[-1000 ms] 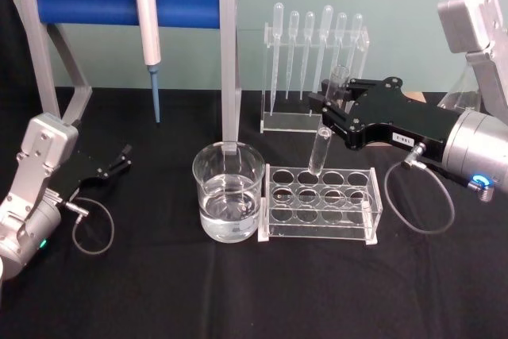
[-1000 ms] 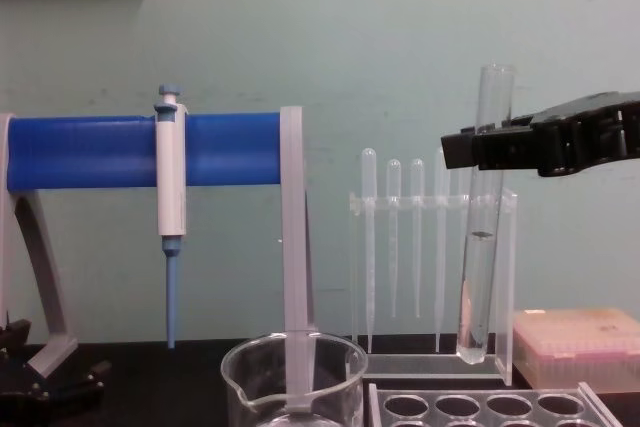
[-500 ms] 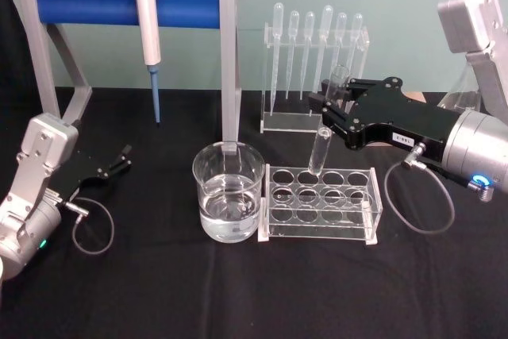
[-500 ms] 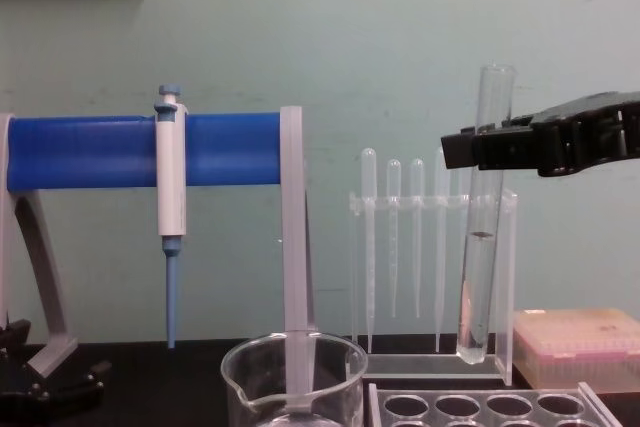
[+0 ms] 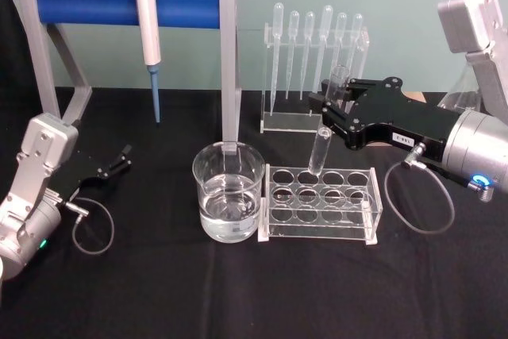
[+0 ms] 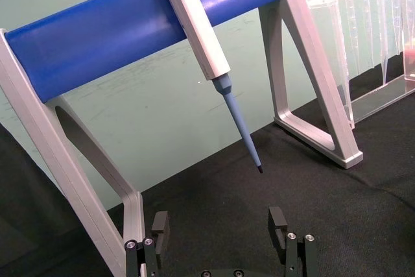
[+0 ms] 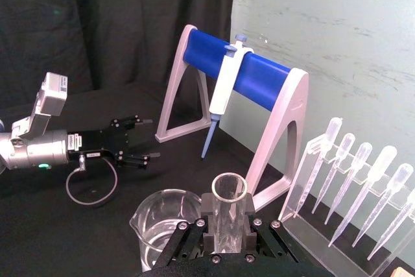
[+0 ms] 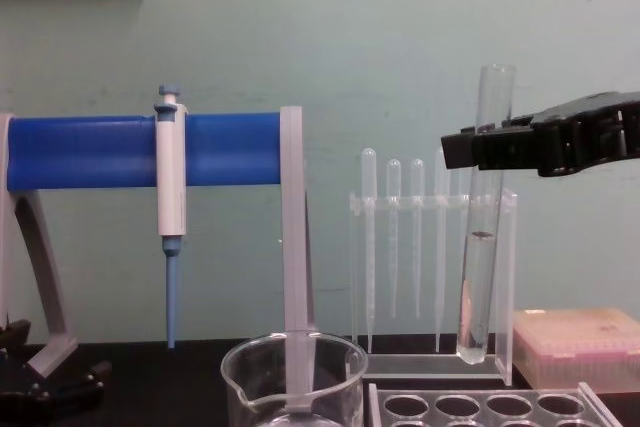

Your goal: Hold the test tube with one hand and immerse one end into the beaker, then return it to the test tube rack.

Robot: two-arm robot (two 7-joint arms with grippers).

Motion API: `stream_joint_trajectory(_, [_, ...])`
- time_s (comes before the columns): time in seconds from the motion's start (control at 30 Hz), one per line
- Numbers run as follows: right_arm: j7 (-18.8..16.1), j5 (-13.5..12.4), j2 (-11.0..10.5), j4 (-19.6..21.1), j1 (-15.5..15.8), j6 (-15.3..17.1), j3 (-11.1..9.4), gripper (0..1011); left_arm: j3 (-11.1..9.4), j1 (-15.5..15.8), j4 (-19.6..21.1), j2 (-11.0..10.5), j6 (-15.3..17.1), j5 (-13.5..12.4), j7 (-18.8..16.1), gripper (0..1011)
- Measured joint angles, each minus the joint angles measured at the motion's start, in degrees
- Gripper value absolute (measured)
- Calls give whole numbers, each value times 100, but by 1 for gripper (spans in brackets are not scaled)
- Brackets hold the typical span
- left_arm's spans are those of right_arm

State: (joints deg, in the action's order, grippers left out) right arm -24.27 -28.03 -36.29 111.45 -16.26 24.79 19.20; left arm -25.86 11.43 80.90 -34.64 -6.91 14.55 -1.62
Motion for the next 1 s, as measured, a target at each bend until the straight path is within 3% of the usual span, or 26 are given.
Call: stream_joint_trajectory(1.0, [0, 0, 0, 0, 0, 0, 0, 228, 0, 0, 0, 0, 0, 0, 0, 1000])
